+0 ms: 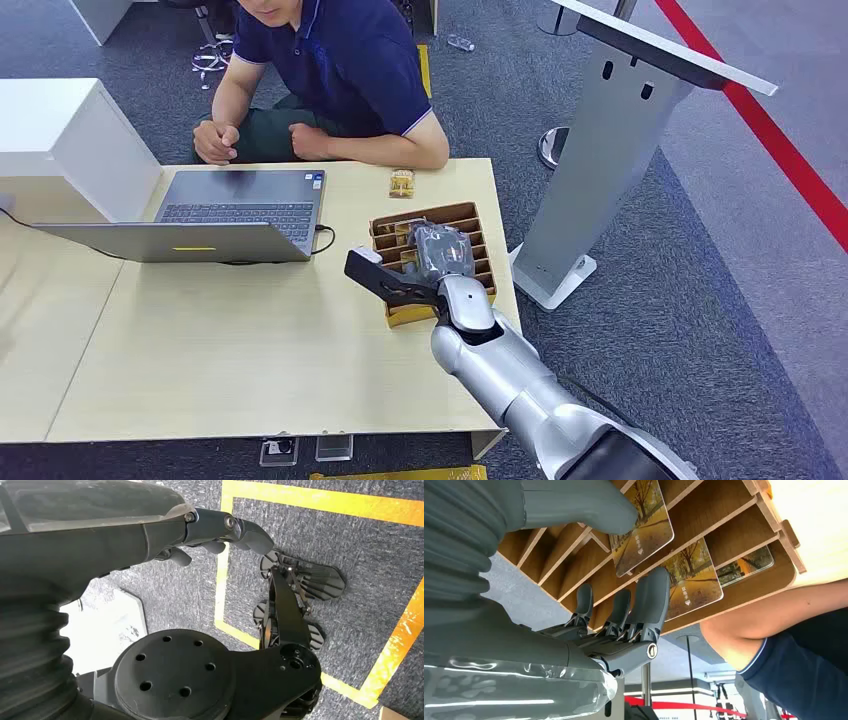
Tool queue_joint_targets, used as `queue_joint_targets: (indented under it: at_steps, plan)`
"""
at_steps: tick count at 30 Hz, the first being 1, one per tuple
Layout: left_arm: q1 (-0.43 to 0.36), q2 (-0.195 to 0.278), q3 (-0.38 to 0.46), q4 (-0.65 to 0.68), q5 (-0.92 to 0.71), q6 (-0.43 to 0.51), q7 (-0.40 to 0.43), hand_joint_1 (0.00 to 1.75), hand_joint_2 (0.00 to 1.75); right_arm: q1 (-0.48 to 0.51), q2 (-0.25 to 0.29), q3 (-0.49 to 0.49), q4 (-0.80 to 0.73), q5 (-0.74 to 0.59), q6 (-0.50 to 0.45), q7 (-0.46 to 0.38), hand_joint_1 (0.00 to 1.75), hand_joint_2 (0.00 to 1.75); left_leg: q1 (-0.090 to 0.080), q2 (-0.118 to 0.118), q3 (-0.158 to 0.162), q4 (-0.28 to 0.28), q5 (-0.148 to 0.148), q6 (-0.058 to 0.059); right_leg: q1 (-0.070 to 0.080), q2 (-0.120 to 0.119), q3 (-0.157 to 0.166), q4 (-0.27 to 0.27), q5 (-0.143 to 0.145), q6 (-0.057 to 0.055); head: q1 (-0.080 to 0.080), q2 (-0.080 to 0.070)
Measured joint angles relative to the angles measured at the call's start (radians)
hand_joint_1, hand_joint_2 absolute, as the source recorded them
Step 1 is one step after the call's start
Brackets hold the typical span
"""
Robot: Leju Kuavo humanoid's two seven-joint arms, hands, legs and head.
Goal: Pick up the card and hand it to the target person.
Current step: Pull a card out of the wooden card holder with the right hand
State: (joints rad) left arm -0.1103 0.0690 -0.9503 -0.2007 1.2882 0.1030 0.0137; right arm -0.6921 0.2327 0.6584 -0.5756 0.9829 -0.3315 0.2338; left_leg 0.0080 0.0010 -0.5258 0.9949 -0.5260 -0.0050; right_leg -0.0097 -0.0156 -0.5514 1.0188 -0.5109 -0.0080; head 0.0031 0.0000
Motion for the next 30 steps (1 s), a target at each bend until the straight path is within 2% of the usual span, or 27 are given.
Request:
queue_joint_targets:
  at_steps: [26, 30]
  plan:
    - [0.0, 0.0, 0.0, 0.0, 0.0, 0.0, 0.0, 0.0, 1.75, 0.001, 0.0, 0.0, 0.001, -0.002, 0.0, 0.0, 0.99, 1.75, 0.0, 0.0, 0.0, 0.0, 0.0, 0.0, 0.0, 0.0, 0.0, 0.0, 0.0, 0.0, 0.0, 0.0]
    - [0.0, 0.0, 0.0, 0.0, 0.0, 0.0, 0.0, 0.0, 1.75, 0.001, 0.0, 0.0, 0.003, -0.006, 0.0, -0.002, 1.1, 1.75, 0.0, 0.0, 0.0, 0.0, 0.0, 0.0, 0.0, 0.0, 0.0, 0.0, 0.0, 0.0, 0.0, 0.0]
